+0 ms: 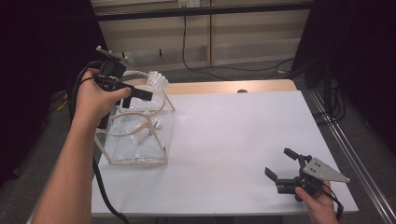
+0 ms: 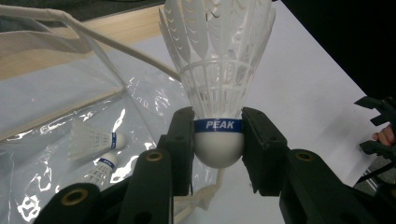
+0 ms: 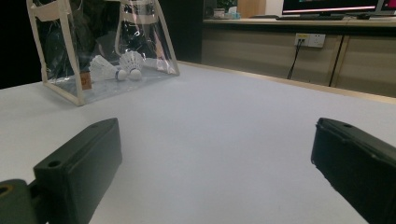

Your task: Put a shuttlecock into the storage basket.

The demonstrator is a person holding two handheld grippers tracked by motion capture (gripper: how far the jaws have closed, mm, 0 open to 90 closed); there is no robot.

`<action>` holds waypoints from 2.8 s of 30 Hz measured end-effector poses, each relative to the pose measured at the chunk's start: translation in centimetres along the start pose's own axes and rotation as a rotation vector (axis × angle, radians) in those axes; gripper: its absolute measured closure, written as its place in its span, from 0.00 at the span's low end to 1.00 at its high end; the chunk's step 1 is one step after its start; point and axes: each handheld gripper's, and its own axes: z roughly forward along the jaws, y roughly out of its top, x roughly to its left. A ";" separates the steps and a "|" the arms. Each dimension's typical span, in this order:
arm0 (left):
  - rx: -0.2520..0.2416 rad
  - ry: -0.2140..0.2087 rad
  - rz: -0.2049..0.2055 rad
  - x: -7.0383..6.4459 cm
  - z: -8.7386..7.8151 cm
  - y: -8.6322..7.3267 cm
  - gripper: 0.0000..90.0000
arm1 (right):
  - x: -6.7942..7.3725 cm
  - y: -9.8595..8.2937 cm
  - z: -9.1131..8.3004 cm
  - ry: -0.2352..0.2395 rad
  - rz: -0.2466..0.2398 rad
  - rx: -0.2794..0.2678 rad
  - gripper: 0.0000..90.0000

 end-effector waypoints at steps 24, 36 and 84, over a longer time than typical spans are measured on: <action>-0.008 0.053 0.013 1.5 -0.3 -0.8 0.73 | -0.1 0.0 0.0 -0.002 0.001 0.001 0.02; -0.006 0.072 0.027 2.2 -0.4 -1.0 0.73 | -0.1 0.0 0.0 -0.004 0.002 0.000 0.02; 0.010 0.125 0.028 4.1 1.3 -1.8 0.73 | -0.1 -0.1 0.0 -0.002 0.011 -0.001 0.02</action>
